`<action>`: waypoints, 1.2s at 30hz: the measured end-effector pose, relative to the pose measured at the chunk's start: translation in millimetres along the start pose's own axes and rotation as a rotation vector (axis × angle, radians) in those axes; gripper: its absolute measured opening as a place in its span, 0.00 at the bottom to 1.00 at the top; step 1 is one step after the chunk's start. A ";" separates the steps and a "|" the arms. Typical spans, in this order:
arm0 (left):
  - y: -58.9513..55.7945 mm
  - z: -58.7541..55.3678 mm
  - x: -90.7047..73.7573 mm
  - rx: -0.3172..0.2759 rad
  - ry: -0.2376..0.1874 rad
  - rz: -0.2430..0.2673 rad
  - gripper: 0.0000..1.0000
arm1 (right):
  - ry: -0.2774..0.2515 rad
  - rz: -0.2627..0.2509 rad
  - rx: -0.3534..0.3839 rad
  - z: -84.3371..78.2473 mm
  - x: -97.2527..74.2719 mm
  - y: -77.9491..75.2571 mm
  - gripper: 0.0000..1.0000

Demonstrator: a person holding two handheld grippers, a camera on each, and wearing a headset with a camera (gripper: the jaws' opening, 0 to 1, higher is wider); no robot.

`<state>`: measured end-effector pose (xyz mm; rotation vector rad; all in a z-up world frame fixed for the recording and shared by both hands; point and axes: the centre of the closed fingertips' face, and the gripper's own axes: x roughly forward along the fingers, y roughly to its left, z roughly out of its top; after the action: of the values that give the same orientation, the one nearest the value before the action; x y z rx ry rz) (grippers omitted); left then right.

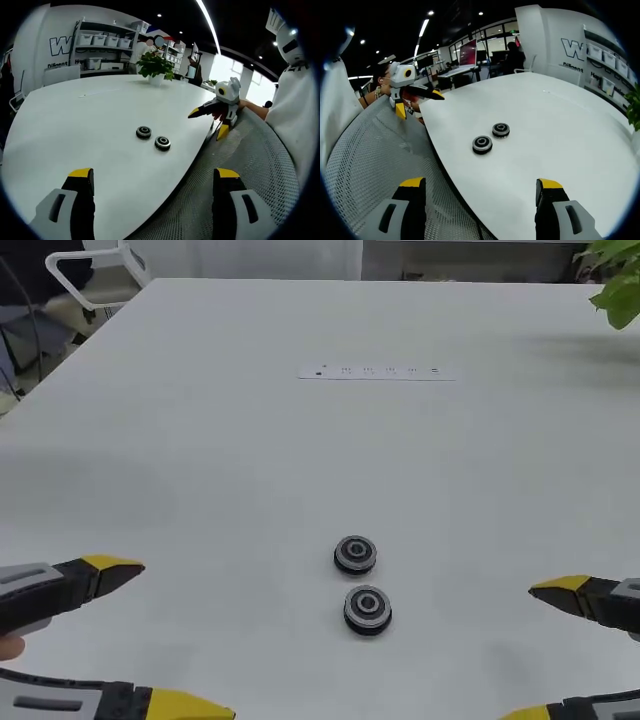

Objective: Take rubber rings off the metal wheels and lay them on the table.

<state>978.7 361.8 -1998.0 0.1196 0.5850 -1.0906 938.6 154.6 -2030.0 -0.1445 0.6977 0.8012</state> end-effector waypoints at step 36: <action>-2.3 -2.9 1.4 0.002 0.016 -0.016 0.98 | -0.038 0.014 0.044 5.4 0.0 2.0 0.89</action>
<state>976.0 360.6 -2000.7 0.1259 0.5999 -1.1072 940.0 158.1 -2025.6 -0.0840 0.6803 0.8000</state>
